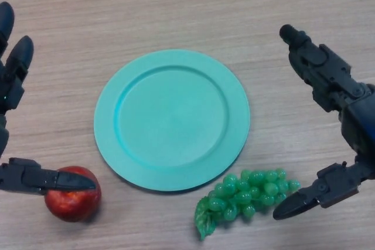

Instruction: Pick up the green grapes and place it on the plate

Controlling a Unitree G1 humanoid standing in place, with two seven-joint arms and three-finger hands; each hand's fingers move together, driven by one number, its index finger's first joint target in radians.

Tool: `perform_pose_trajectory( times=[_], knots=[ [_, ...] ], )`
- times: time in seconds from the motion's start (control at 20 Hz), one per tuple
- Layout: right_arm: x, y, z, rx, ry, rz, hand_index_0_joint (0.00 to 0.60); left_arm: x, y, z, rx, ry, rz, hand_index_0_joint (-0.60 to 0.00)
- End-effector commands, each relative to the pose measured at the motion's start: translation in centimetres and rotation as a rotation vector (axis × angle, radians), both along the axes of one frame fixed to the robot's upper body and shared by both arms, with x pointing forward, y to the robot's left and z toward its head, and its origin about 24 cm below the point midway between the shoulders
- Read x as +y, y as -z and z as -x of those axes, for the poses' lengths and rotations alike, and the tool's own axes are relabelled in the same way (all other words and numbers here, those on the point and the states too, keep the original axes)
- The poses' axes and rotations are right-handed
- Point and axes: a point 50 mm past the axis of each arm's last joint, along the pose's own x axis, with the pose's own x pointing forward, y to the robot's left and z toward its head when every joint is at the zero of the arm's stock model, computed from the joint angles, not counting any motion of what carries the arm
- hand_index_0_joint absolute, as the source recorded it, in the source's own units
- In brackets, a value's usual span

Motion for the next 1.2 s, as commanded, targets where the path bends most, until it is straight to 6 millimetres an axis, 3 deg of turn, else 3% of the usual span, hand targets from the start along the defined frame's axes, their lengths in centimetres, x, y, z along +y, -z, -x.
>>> perform_pose_trajectory(
  times=[0.05,0.65,0.7,0.75,0.9,0.95,1.2],
  knots=[
    [0.4,-1.1,0.5,-0.202,-0.022,0.051,0.000,0.7,-2.7,1.3,-0.231,-0.018,-0.128,0.000],
    [1.9,8.4,-1.9,-0.091,-0.074,0.193,0.000,1.8,-2.6,1.4,-0.264,-0.084,-0.122,0.000],
    [1.9,8.5,-1.9,-0.087,-0.075,0.191,0.050,1.8,-2.6,1.4,-0.265,-0.085,-0.122,0.000],
    [1.9,8.7,-1.9,-0.077,-0.079,0.186,0.200,1.8,-2.6,1.4,-0.265,-0.087,-0.121,0.000],
    [1.7,10.1,-2.2,-0.029,-0.067,0.187,0.550,1.9,-2.4,1.5,-0.264,-0.100,-0.118,0.000],
    [1.9,11.0,-2.4,-0.012,-0.055,0.212,0.600,1.9,-2.4,1.5,-0.260,-0.104,-0.117,0.000],
    [2.4,11.5,-2.6,-0.004,-0.103,0.340,0.600,1.9,-2.2,1.7,-0.263,-0.105,-0.114,0.000]
  ],
)
